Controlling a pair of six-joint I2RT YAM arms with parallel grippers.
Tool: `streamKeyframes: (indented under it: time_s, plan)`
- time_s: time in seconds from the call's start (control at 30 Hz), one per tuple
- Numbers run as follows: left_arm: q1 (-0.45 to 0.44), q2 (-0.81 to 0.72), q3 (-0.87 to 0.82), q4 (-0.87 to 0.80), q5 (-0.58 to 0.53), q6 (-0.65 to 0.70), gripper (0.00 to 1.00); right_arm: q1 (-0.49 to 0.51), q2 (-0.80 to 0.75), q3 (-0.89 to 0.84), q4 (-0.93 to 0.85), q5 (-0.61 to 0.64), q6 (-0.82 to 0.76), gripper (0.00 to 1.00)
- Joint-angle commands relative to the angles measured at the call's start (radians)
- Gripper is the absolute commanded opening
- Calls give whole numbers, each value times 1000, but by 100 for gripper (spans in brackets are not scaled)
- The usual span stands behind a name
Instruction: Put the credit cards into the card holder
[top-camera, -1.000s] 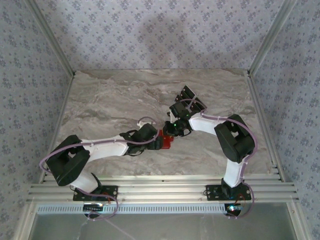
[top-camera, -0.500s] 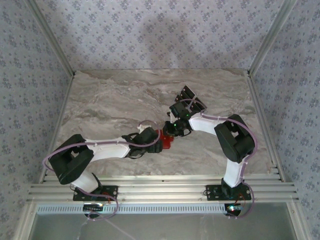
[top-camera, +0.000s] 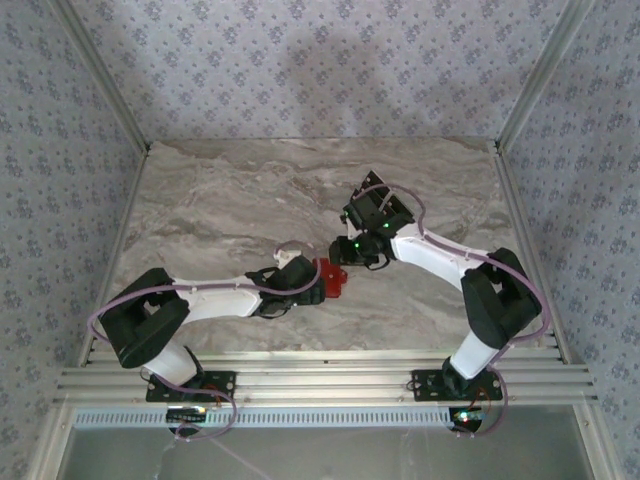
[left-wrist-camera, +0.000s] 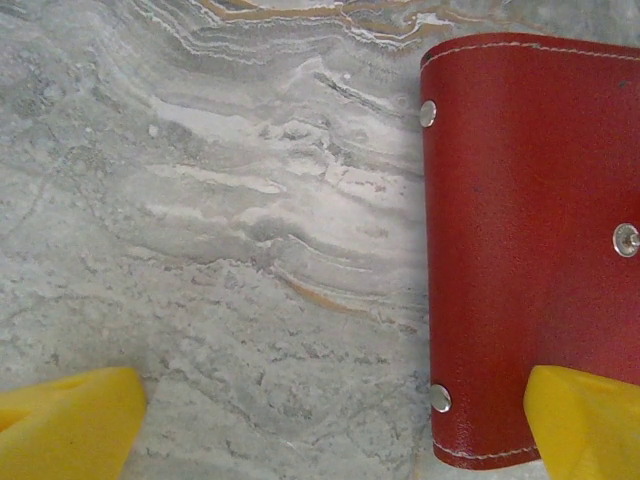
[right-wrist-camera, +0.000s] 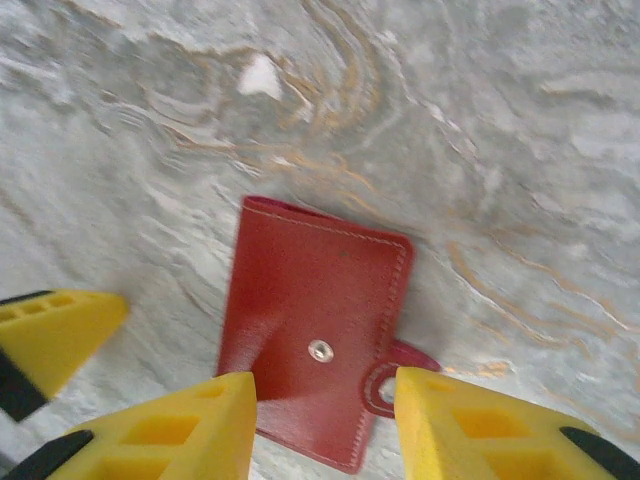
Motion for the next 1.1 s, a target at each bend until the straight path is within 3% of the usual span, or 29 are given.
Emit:
streamKeyframes:
  time_s: [0.0, 0.2, 0.5, 0.87, 1.07]
  plan:
    - [-3, 46, -47, -46, 13, -49, 99, 42, 26, 42, -152, 117, -45, 44]
    - [-12, 61, -49, -32, 13, -66, 99, 98, 91, 137, -230, 221, -55, 44]
    - [-17, 67, -58, -11, 16, -75, 99, 118, 173, 182, -261, 245, -56, 43]
    - [-18, 76, -63, 3, 19, -79, 99, 121, 176, 177, -265, 250, -58, 29]
    - [-19, 82, -63, 8, 20, -80, 99, 118, 169, 178, -266, 253, -57, 26]
